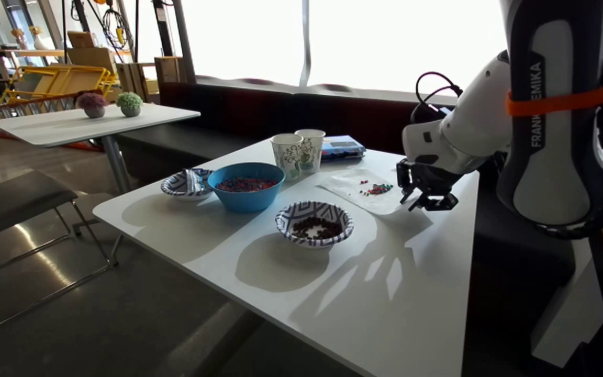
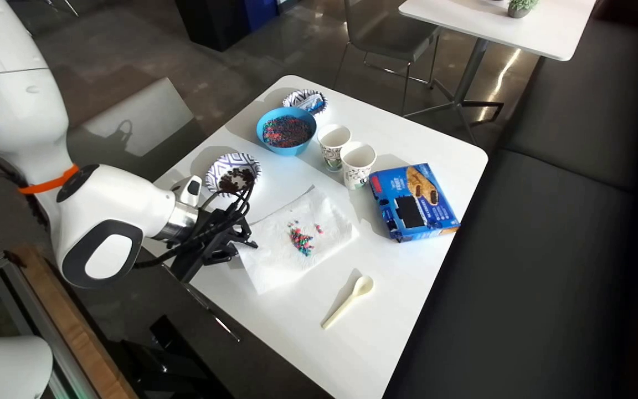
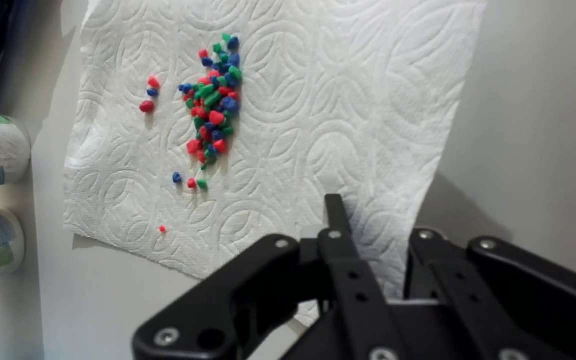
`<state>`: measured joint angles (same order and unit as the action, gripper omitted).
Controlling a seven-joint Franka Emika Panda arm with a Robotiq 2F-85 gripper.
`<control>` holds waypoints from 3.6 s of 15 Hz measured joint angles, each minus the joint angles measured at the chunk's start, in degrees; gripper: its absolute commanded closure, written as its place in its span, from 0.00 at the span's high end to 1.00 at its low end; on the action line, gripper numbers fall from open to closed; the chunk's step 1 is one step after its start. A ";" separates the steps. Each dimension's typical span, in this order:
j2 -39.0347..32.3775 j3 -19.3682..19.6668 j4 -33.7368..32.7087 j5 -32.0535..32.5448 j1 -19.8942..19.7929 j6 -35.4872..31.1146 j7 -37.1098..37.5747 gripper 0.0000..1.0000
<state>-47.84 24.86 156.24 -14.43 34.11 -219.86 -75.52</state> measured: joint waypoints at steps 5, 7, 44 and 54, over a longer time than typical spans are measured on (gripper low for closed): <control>0.79 0.09 0.72 -1.35 1.41 0.01 -0.14 0.23; 1.17 0.18 0.98 -2.00 2.05 0.14 -0.29 0.11; 23.47 12.22 0.59 -0.01 22.35 55.02 1.65 0.00; 37.05 -9.21 -11.39 9.88 -19.58 78.65 -18.98 0.00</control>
<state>-10.79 15.66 144.86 -4.54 14.53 -141.21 -94.50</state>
